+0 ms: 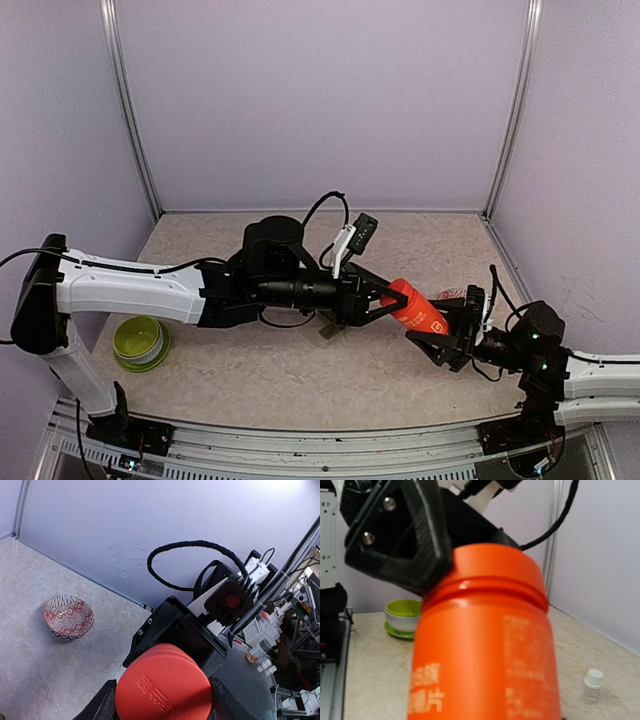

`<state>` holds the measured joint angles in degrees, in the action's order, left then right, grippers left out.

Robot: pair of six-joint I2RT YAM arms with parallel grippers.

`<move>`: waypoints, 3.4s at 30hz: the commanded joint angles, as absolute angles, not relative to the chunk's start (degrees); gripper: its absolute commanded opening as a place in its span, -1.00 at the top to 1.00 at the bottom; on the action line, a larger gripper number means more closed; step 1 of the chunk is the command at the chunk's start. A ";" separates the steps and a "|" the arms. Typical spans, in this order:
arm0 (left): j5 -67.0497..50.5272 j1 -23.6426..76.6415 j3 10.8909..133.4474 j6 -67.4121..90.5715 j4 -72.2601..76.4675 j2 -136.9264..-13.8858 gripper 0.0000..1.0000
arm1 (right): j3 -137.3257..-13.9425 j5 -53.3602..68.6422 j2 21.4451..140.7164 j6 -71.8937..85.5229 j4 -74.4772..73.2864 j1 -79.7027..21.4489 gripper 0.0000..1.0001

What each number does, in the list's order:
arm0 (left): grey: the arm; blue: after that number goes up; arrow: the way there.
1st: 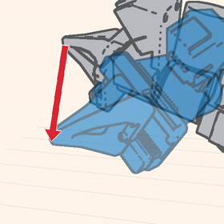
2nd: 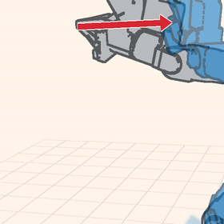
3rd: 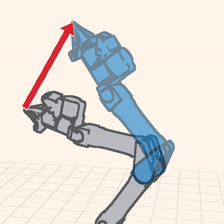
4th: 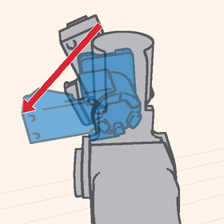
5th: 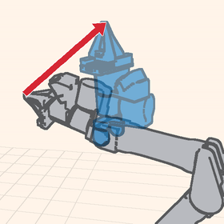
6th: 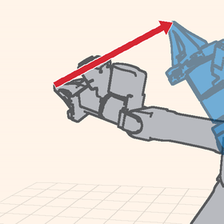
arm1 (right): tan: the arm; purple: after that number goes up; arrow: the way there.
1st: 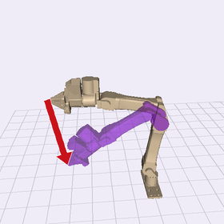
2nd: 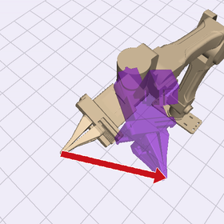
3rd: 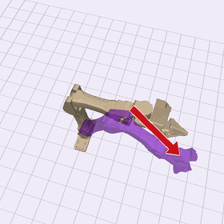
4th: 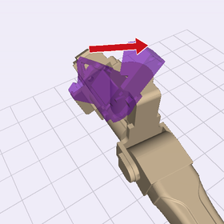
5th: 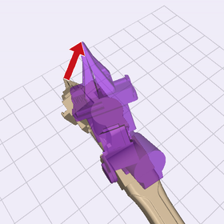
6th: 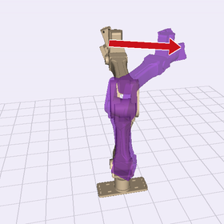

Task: Sort the pills into containers
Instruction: Screw the lid of the pill bottle onto the pill bottle.

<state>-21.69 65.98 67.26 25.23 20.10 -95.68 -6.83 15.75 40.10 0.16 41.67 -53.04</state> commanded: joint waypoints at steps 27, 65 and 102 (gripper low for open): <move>-41.52 69.42 66.60 1.42 15.17 -92.79 -0.12 | -15.09 21.36 34.72 32.11 37.88 -54.32 0.95; -12.99 67.13 57.40 33.14 28.52 -88.16 -0.98 | -17.84 9.31 34.76 15.81 25.97 -54.70 0.96; -10.22 68.02 59.97 37.80 30.76 -91.67 -0.97 | -19.90 6.44 49.91 13.35 31.62 -58.19 0.98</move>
